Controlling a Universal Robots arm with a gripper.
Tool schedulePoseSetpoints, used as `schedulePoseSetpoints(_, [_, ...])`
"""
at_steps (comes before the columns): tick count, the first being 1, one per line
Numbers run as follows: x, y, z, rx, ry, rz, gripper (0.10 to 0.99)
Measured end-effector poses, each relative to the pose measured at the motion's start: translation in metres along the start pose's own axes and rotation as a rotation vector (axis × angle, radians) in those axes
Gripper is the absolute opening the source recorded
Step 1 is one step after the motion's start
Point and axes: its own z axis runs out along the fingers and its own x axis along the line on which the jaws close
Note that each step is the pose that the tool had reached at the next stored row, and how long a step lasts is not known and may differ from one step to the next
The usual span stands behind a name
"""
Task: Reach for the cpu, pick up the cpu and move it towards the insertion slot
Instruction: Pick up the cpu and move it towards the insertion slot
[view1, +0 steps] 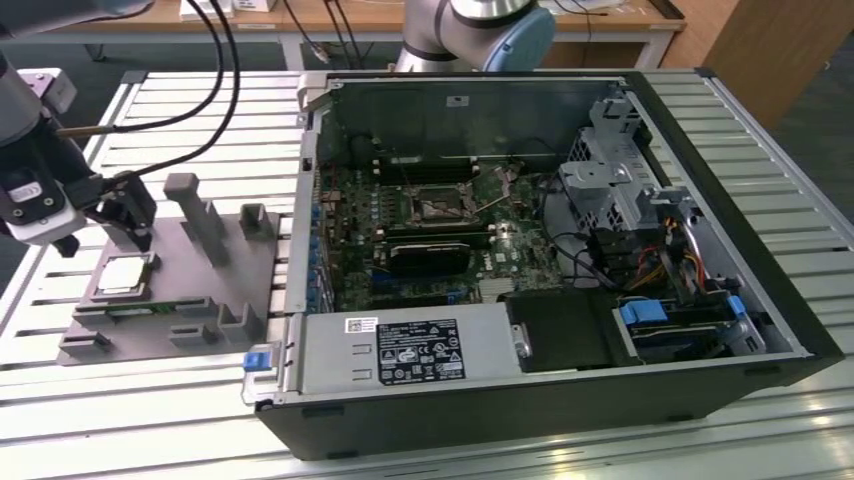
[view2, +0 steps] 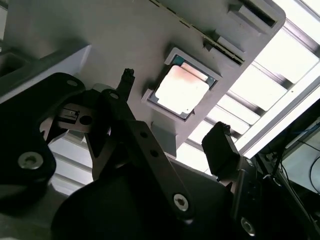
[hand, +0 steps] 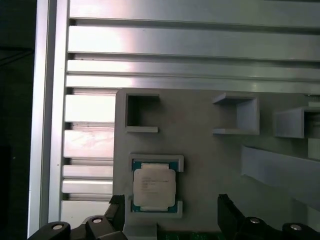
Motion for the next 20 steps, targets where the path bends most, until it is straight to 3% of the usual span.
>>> schedulePoseSetpoints(10, [0.0092,-0.0005,0.0147,0.000,-0.0002,0.000,0.824])
schedulePoseSetpoints(20, [0.0123,-0.0011,0.0327,0.001,0.0000,0.000,0.824])
